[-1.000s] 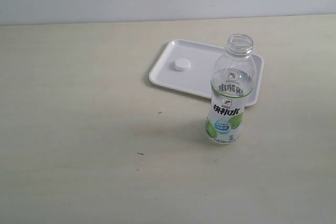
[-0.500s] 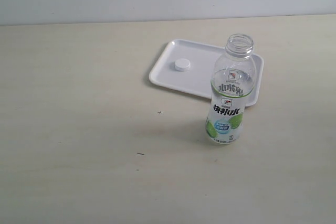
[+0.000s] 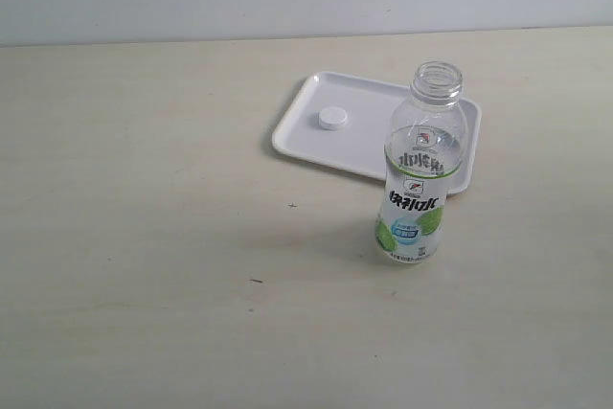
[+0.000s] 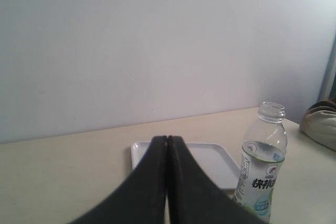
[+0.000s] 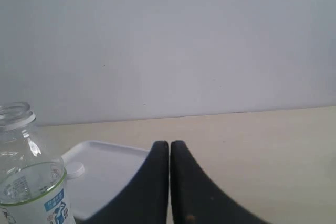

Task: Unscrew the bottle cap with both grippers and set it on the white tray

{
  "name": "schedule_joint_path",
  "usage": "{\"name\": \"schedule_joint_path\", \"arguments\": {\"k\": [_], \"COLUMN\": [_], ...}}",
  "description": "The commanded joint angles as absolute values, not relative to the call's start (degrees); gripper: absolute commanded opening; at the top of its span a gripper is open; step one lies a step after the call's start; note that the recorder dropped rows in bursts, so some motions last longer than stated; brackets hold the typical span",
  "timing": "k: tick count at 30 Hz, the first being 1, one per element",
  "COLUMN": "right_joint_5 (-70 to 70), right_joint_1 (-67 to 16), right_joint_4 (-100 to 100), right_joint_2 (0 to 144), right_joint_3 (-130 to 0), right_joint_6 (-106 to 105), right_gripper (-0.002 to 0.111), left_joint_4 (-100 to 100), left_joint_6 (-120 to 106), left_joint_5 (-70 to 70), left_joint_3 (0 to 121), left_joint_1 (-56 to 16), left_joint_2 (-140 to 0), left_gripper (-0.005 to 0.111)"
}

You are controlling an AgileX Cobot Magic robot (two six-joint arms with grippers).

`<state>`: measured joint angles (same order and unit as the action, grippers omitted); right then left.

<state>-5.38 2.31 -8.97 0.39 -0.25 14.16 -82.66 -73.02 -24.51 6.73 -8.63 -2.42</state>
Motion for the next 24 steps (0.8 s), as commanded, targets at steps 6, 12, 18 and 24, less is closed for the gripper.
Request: {"name": "schedule_joint_path", "arguments": {"k": [6, 12, 18, 24], "right_joint_5": [-5.66, -5.65, -5.65, -5.65], "right_joint_1": [2.67, 2.67, 2.67, 2.67], "right_joint_4": [-8.93, -8.93, -8.93, -8.82], "right_joint_2": [0.0, 0.0, 0.0, 0.0], "right_joint_3": [0.0, 0.0, 0.0, 0.0], "right_joint_6": [13.73, 13.6, 13.6, 13.6], "right_gripper": [0.002, 0.002, 0.002, 0.002], "left_joint_4": [-82.88, -82.88, -82.88, -82.52], "left_joint_6": [-73.28, -73.28, -73.28, -76.12], "left_joint_5": [-24.84, -24.84, -24.84, -23.3], "left_joint_3": [6.72, 6.72, 6.72, 6.72], "left_joint_1": [-8.53, -8.53, -8.53, -8.53], "left_joint_2": [-2.14, -2.14, -2.14, -2.04], "left_gripper": [0.0, 0.0, 0.0, 0.0]}}
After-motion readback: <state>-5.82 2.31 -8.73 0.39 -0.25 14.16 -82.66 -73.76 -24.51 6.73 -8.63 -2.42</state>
